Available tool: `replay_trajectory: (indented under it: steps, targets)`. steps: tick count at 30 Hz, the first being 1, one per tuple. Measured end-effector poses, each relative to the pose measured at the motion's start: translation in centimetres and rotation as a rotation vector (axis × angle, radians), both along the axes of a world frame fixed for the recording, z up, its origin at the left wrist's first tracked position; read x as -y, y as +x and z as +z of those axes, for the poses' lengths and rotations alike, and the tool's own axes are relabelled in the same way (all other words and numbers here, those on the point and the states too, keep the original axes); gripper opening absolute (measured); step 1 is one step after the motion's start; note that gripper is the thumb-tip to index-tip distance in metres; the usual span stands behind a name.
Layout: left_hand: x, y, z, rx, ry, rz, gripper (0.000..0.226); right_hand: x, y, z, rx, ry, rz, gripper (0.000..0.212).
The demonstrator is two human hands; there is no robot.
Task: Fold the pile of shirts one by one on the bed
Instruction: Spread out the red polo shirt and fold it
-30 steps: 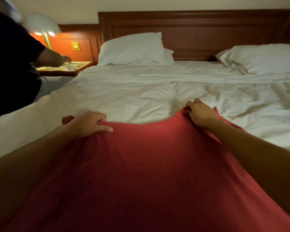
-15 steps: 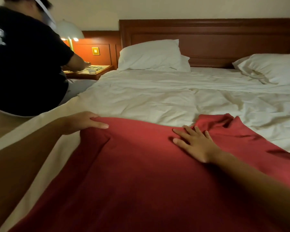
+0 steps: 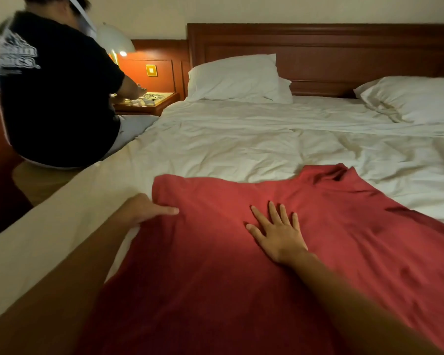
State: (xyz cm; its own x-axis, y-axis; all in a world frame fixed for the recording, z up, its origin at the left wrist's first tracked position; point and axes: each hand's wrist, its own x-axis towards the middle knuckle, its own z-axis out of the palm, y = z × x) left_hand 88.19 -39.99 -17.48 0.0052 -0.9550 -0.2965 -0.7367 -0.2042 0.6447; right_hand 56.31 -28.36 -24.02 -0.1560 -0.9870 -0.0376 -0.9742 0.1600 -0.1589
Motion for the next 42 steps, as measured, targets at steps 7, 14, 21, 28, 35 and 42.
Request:
replay_trajectory:
  steps: [7,14,21,28,35,42]
  targets:
    - [-7.7,2.3,-0.7,-0.366,-0.352,0.273,0.035,-9.3,2.2,-0.2,0.002,0.012,0.049,0.073]
    - [-15.7,6.0,-0.3,-0.248,-0.021,-0.128,0.088,-16.7,1.9,0.8,0.035,0.100,0.090,0.066]
    - [-21.9,6.4,1.2,-0.382,-0.361,0.052,0.059,-23.8,0.5,3.9,0.167,0.132,0.140,0.058]
    - [-25.4,9.5,2.9,-0.166,0.167,-0.230,0.104,-31.4,-6.3,5.0,-0.020,0.051,-0.112,0.058]
    - [-27.7,7.9,2.9,0.605,-0.147,-0.147,0.070,-38.0,-8.2,5.4,0.127,0.170,-0.038,0.062]
    - [-35.3,-3.0,-1.6,0.299,-0.307,-0.832,0.074,-45.6,-8.8,7.3,0.172,0.166,0.229,0.088]
